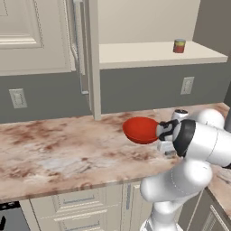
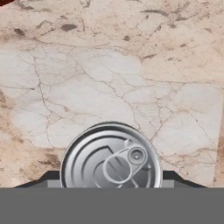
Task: Restock the canned food cabinet by taking the new fresh canned food from the counter and placing it in the cabinet. Then, take the old canned food from the cabinet and place it on the counter.
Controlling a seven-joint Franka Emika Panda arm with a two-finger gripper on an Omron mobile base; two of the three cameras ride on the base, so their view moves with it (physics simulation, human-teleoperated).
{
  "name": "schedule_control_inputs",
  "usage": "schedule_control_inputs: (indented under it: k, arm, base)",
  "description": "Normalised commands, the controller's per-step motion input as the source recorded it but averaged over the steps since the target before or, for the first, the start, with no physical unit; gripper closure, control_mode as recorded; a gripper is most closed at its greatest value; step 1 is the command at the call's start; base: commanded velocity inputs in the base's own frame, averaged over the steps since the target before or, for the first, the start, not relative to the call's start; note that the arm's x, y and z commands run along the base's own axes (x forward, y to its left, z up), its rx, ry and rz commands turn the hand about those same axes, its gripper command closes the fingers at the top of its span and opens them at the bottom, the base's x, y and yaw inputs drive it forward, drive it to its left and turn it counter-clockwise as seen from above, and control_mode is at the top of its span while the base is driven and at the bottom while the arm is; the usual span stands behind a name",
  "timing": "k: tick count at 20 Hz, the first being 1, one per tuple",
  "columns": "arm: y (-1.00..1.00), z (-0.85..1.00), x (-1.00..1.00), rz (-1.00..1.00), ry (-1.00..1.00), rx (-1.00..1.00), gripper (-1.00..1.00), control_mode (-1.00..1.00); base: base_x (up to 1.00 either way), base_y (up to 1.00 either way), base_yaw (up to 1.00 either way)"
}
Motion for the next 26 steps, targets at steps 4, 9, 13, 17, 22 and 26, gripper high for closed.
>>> schedule_control_inputs:
  k: [4, 9, 13, 17, 22, 26]
  arm:
    - [0.00, 0.00, 0.00, 0.00, 0.00, 0.00, 1.00, -1.00]
    - [0.33, 0.35, -0.32, 0.00, -0.20, 0.00, 1.00, -1.00]
    - [0.45, 1.00, -0.51, -0.02, -0.44, -0.02, 1.00, -1.00]
    - [0.62, 1.00, -0.37, 0.00, -0.41, -0.01, 1.00, -1.00]
    - [0.55, 1.00, -0.38, -0.08, -0.38, -0.05, 1.00, -1.00]
    - [0.32, 1.00, -0.45, -0.10, -0.36, -0.01, 1.00, -1.00]
  base:
    - [0.00, 0.00, 0.00]
    - [0.00, 0.00, 0.00]
    - [0.00, 0.00, 0.00]
    - [0.00, 0.00, 0.00]
    - [0.00, 0.00, 0.00]
    - [0.00, 0.00, 0.00]
